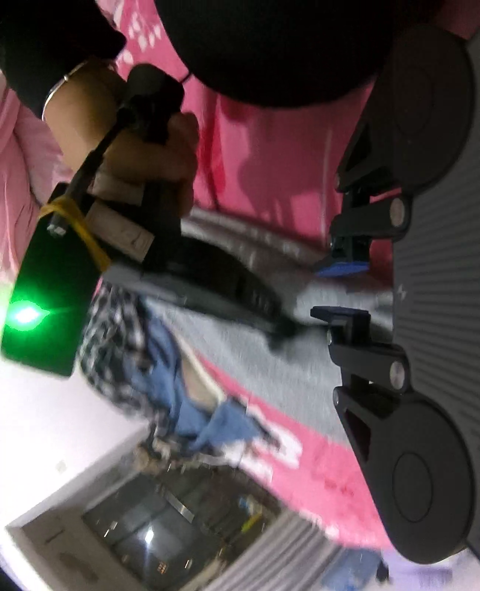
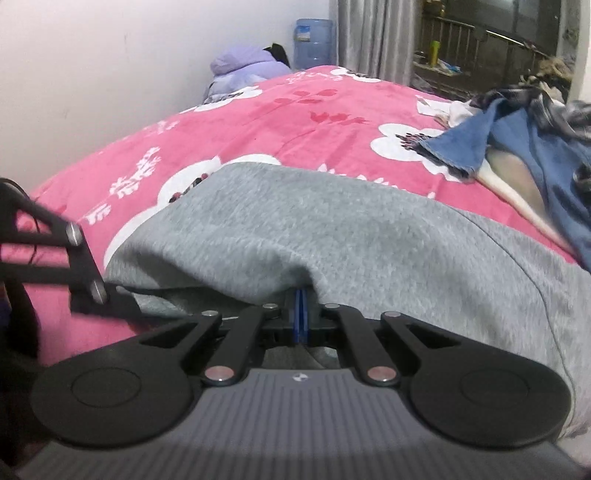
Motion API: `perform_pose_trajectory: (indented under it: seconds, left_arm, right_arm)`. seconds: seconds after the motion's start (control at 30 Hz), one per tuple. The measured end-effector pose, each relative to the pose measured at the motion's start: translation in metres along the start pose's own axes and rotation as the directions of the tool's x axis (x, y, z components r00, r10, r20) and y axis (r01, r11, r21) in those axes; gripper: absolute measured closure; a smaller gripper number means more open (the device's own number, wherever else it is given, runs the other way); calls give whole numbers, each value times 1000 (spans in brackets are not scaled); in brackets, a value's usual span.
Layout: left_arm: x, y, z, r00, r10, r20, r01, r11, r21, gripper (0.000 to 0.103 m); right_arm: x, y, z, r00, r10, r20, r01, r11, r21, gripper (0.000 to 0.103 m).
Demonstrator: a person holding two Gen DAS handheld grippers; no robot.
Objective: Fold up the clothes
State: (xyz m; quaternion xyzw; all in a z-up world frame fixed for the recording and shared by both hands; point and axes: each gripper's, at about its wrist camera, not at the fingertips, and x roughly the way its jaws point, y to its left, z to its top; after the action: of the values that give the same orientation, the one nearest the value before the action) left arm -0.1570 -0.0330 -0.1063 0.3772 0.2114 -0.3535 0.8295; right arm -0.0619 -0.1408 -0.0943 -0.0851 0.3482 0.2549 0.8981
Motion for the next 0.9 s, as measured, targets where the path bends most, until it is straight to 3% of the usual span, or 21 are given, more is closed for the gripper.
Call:
perform_pose_trajectory:
  seconds: [0.13,0.3,0.4,0.47,0.57,0.7,0.83,0.9]
  left_arm:
    - [22,4,-7,998,-24,-61,22,999,-33,89]
    - [33,26,-15,994,-64,-89,47,982,-182,89]
    - [35,35,-20,991,-95,-91,70,967,-246,88]
    - [37,40,-24,989,-115,-91,85,954,-288,88]
    - [38,46,-28,987,-129,-91,94,942,-322,88]
    - [35,47,-32,986,-137,-95,96,933,-348,87]
    - [37,45,-34,986,-129,-109,85,936,-340,87]
    - [39,46,-35,986,-129,-108,84,935,-345,86]
  right_arm:
    - [1,-2,-2,1000,2,11,-2,1000,24,103]
    - [-4,-3,-4,1000,7,17,-7,1000,11,103]
    - [-16,-3,-4,998,52,30,-52,998,-25,100]
    - [-26,-3,-5,992,127,24,-125,989,-72,100]
    - [-26,4,-7,985,168,-35,-171,972,-159,100]
    - [4,16,-16,985,95,-143,-127,963,-237,100]
    - [10,15,-9,981,108,-162,-141,968,-208,99]
    - [-5,13,0,983,140,-116,-163,960,-226,97]
